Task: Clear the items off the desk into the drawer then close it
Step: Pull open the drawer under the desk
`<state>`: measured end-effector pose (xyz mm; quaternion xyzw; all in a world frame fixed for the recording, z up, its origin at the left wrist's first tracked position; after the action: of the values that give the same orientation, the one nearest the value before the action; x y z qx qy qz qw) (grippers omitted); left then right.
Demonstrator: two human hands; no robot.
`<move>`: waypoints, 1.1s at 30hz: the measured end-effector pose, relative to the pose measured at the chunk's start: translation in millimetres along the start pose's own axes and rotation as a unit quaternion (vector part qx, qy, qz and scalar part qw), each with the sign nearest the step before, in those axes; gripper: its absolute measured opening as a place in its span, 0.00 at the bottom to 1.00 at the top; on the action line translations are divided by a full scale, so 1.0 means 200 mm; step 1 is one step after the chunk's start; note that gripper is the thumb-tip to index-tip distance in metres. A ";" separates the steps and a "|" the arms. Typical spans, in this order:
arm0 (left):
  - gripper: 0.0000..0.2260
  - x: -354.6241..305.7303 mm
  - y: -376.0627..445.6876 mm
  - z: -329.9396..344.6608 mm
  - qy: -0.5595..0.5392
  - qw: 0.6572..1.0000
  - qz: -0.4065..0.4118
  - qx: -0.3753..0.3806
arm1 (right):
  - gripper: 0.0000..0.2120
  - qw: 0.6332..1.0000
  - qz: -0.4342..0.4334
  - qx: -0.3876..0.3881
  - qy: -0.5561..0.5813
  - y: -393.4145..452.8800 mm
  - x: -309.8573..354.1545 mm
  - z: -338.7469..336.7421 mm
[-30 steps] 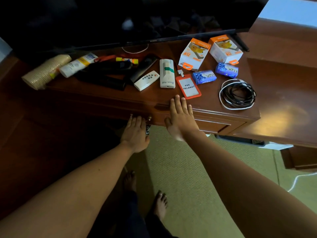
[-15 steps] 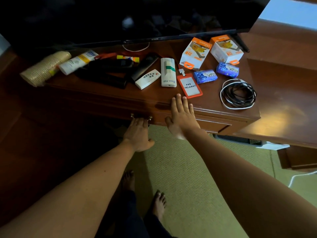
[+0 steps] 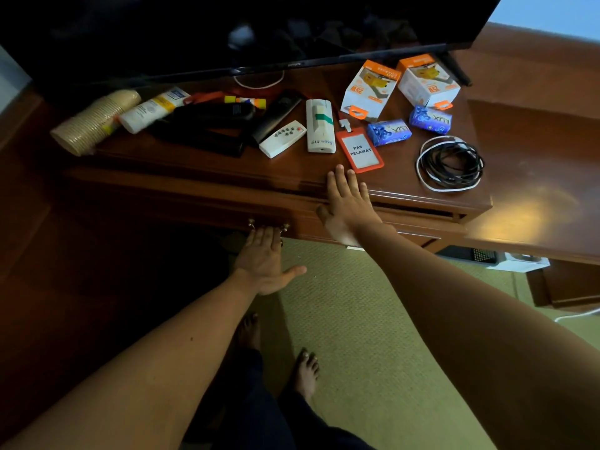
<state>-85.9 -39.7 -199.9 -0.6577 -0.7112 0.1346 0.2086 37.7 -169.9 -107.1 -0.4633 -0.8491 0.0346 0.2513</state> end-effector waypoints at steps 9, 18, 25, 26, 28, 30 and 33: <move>0.51 -0.06 -0.25 0.13 -0.018 1.000 0.001 -0.009 | 0.36 1.000 0.010 0.005 -0.007 -0.01 0.01 0.00; 0.52 -0.12 -0.47 0.25 -0.005 1.000 -0.003 0.006 | 0.37 0.999 0.036 0.018 -0.018 -0.02 0.03 0.00; 0.51 -0.17 -0.63 0.34 -0.016 1.000 -0.003 0.017 | 0.37 0.998 0.043 0.026 -0.030 -0.04 0.04 -0.01; 0.51 -0.18 -0.66 0.36 -0.017 1.000 -0.002 0.019 | 0.37 0.998 0.045 0.027 -0.034 -0.04 0.04 -0.01; 0.51 -0.19 -0.71 0.39 -0.018 1.000 -0.001 0.019 | 0.37 0.998 0.047 0.029 -0.040 -0.05 0.04 -0.01; 0.52 -0.21 -0.74 0.41 -0.018 1.000 -0.003 0.014 | 0.37 0.998 0.046 0.028 -0.046 -0.06 0.04 -0.01; 0.51 -0.22 -0.78 0.41 -0.021 1.000 -0.004 0.016 | 0.37 0.997 0.050 0.028 -0.046 -0.06 0.04 -0.01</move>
<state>-260.2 -92.3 -205.3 -0.6482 -0.7159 0.1590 0.2049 25.3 -170.9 -99.0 -0.4956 -0.8343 0.0924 0.2230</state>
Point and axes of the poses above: each hand's wrist, its own y-axis towards the middle knuckle, its own z-axis out of the palm, x = y × z, the point moved 6 cm from there along y, towards the middle knuckle, and after that the axes turned 11 degrees about y, right-handed, at the moved point
